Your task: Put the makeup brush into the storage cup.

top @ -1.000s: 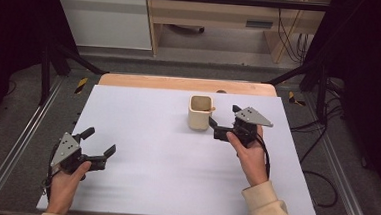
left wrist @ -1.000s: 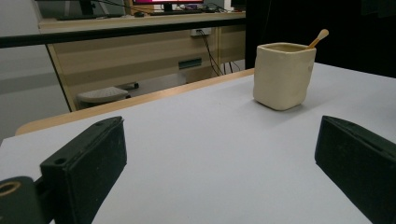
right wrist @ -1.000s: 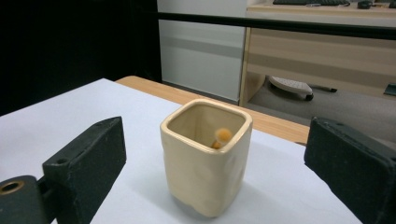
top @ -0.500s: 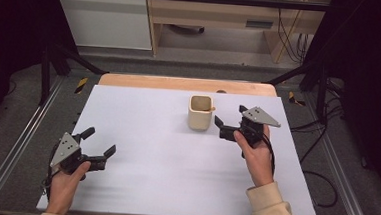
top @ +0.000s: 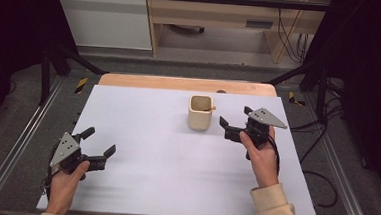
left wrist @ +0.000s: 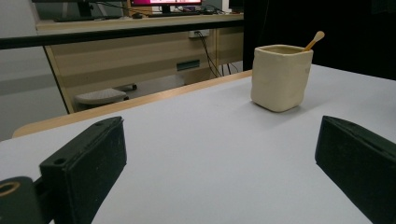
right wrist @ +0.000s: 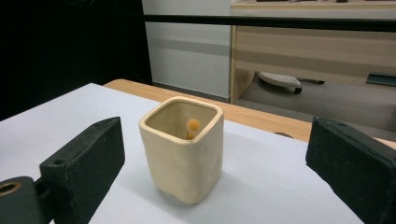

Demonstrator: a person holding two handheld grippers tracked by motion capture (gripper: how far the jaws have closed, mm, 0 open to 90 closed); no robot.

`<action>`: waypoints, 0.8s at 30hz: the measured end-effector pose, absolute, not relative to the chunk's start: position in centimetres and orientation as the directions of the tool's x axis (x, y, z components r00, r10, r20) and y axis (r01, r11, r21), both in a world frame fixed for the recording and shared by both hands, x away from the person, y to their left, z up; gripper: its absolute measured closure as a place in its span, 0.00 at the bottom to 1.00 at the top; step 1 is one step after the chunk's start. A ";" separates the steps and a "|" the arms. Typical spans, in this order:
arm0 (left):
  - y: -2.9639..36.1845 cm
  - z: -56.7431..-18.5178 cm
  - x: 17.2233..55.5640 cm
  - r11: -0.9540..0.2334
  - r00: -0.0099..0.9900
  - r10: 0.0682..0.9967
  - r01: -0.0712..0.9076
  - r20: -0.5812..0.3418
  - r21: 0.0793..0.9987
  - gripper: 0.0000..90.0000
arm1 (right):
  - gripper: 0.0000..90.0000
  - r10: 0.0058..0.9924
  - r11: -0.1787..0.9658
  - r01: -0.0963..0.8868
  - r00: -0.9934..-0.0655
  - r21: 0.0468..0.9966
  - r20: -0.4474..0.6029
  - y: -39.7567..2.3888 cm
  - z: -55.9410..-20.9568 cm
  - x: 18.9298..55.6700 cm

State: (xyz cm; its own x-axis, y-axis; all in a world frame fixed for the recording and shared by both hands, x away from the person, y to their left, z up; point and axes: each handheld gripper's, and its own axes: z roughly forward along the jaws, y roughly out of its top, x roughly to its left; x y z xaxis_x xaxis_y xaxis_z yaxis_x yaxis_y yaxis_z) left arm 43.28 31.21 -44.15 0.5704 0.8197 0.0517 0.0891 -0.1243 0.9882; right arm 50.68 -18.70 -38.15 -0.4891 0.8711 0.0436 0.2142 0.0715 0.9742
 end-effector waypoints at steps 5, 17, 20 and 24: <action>31.4 -44.1 43.3 -0.121 0.569 0.821 0.088 0.050 0.989 0.01 | 0.05 0.875 0.065 0.218 -0.482 0.974 0.049 -19.3 -38.1 50.7; 31.5 -44.1 43.3 -0.122 0.569 0.821 0.084 0.053 0.989 0.01 | 0.04 0.886 0.039 0.233 -0.458 0.972 0.074 -20.6 -38.1 50.6; 31.5 -44.1 43.3 -0.119 0.567 0.822 0.084 0.051 0.989 0.01 | 0.02 0.890 0.028 0.238 -0.449 0.971 0.084 -21.2 -38.1 50.4; 31.5 -44.1 43.3 -0.121 0.569 0.820 0.084 0.052 0.989 0.01 | 0.02 0.896 0.018 0.237 -0.435 0.971 0.090 -22.0 -38.2 50.1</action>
